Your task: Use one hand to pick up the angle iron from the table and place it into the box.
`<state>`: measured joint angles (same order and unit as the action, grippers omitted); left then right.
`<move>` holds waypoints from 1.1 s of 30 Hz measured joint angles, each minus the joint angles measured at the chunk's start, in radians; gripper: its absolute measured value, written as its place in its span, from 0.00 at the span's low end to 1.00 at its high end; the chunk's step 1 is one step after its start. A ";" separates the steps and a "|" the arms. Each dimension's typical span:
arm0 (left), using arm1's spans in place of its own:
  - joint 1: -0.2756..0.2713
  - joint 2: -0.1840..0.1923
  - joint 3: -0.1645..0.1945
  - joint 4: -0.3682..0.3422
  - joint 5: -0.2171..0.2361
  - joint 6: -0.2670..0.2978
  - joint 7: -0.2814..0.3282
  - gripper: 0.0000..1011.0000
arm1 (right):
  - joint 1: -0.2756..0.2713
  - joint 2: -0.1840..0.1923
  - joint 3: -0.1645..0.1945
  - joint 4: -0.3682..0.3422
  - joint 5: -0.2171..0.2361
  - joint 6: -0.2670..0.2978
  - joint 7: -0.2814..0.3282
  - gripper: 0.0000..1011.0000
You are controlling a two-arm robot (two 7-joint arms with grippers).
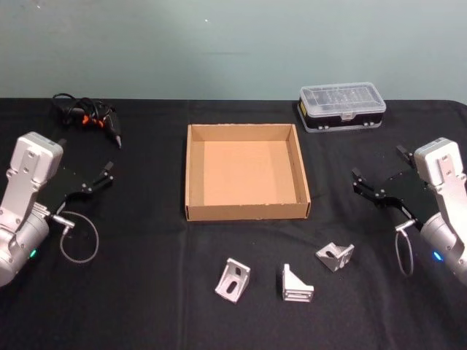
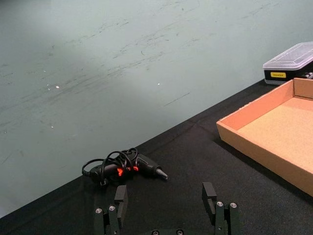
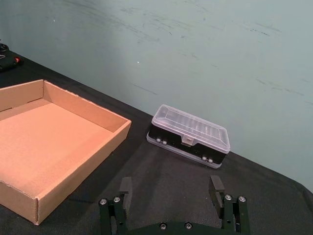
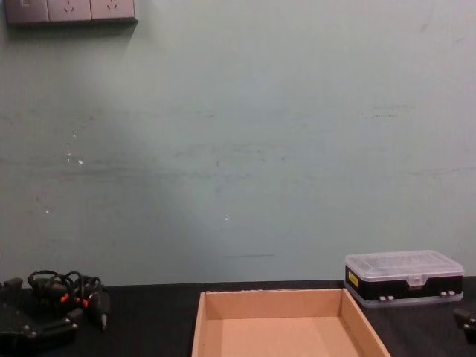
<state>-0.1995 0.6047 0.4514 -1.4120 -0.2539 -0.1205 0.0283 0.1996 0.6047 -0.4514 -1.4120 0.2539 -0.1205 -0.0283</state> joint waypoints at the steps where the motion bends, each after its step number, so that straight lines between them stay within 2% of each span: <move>1: 0.000 0.000 0.000 0.000 0.000 0.000 0.000 0.99 | 0.000 0.000 0.000 0.000 0.000 0.000 0.000 0.99; 33: 0.000 0.000 0.000 0.000 0.000 0.000 0.000 0.99 | 0.000 0.000 0.000 0.000 0.000 0.000 0.000 0.99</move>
<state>-0.1995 0.6047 0.4514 -1.4119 -0.2539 -0.1205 0.0283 0.1995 0.6047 -0.4514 -1.4119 0.2539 -0.1205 -0.0283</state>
